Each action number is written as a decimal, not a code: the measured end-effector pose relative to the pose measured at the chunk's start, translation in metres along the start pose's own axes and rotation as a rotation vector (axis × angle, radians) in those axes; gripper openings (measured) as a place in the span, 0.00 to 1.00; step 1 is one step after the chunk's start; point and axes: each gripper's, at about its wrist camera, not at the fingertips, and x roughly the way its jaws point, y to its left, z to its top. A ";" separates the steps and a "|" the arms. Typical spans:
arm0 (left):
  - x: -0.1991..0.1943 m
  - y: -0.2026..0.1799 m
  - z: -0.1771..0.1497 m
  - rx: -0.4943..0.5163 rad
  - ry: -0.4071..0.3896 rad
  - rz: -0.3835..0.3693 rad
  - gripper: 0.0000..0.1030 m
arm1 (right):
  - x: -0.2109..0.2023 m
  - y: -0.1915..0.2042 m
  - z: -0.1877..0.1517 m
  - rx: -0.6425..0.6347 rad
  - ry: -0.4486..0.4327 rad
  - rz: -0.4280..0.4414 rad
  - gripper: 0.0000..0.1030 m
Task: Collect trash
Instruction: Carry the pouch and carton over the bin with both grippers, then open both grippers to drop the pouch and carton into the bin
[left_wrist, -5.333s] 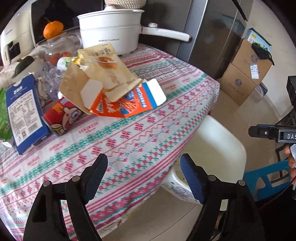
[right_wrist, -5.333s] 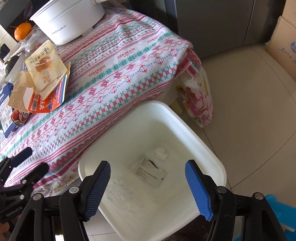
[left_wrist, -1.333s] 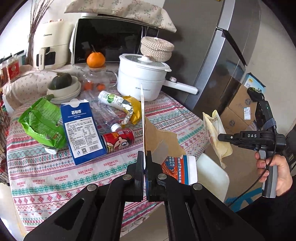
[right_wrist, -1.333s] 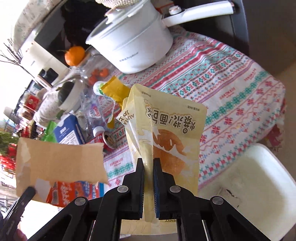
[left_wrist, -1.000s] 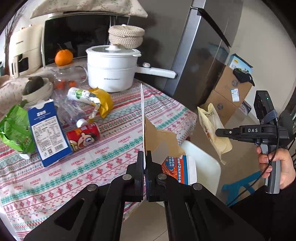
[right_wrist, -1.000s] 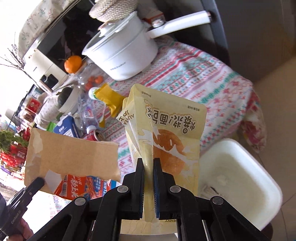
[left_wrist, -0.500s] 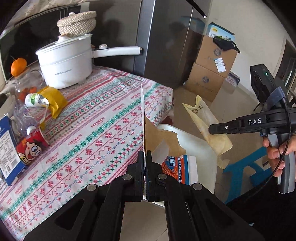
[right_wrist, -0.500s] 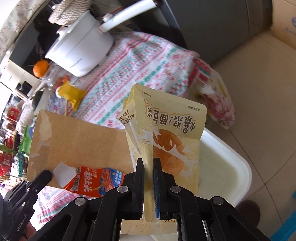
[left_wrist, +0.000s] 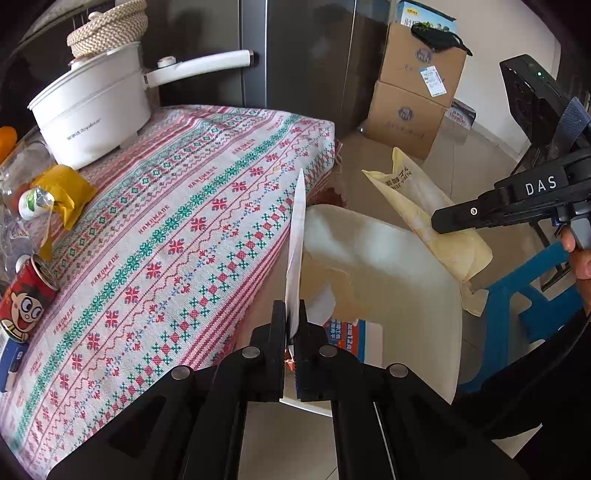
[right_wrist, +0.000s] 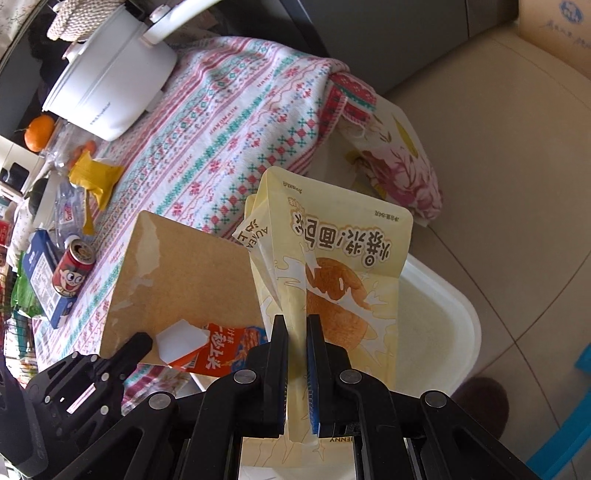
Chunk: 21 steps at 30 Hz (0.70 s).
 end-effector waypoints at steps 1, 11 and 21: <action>0.000 0.000 0.000 0.003 0.006 0.006 0.08 | 0.001 -0.001 0.000 0.001 0.002 -0.004 0.08; -0.028 0.003 -0.002 0.008 -0.054 0.058 0.59 | 0.008 -0.005 -0.002 0.005 0.023 -0.028 0.08; -0.038 0.019 -0.011 -0.010 -0.036 0.104 0.64 | 0.018 0.001 -0.003 -0.009 0.049 -0.044 0.09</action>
